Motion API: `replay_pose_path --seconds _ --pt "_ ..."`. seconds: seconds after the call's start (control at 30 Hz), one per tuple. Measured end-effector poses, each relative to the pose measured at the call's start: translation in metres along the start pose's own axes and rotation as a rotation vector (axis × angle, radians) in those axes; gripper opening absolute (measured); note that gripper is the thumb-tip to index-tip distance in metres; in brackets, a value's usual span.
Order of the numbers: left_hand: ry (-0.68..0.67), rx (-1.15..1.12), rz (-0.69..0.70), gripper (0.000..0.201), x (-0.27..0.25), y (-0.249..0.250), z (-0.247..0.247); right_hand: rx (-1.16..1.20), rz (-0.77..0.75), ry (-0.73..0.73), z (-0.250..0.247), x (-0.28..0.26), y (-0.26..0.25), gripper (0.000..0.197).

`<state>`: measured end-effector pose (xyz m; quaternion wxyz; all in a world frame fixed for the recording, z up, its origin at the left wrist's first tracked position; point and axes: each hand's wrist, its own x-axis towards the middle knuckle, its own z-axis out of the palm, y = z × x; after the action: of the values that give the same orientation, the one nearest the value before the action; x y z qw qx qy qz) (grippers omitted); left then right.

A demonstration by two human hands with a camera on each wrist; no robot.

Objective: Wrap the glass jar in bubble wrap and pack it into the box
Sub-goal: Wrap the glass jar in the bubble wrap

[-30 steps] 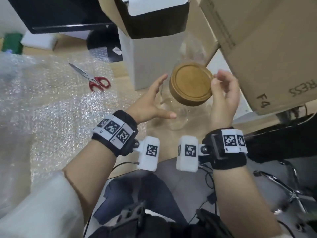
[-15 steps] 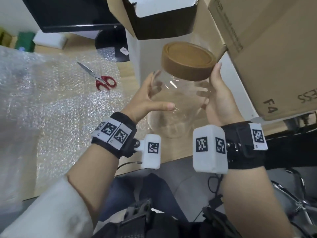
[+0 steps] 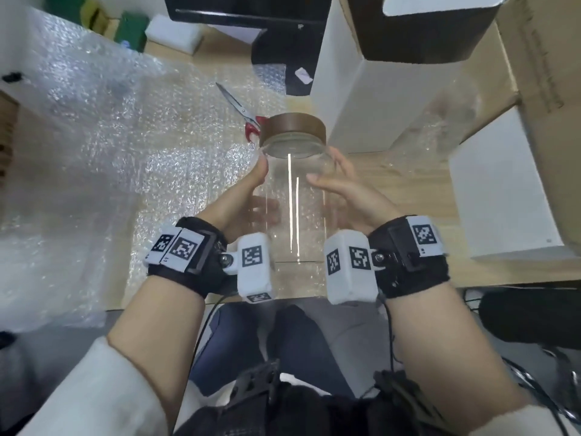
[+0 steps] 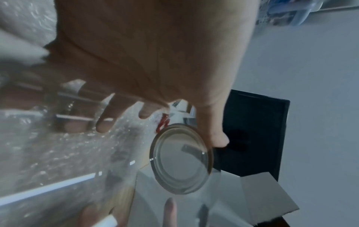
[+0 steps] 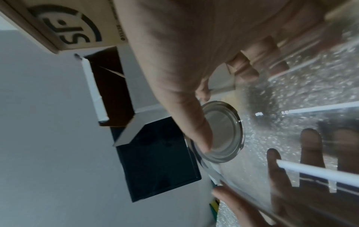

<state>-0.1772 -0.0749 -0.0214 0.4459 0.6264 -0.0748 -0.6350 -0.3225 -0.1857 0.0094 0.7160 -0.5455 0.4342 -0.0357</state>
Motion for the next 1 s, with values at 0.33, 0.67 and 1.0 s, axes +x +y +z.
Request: replay_pose_path --seconds 0.33,0.67,1.0 --pt "0.043 0.089 -0.044 0.058 -0.001 0.001 0.006 -0.018 0.103 0.018 0.0 0.008 0.009 0.085" --pt "0.138 0.631 0.269 0.095 -0.008 0.028 0.006 0.016 0.095 0.01 0.001 0.004 0.019 0.077" --pt "0.05 0.752 0.283 0.106 -0.011 0.026 0.004 0.179 0.215 0.12 -0.02 0.021 0.054 0.081"
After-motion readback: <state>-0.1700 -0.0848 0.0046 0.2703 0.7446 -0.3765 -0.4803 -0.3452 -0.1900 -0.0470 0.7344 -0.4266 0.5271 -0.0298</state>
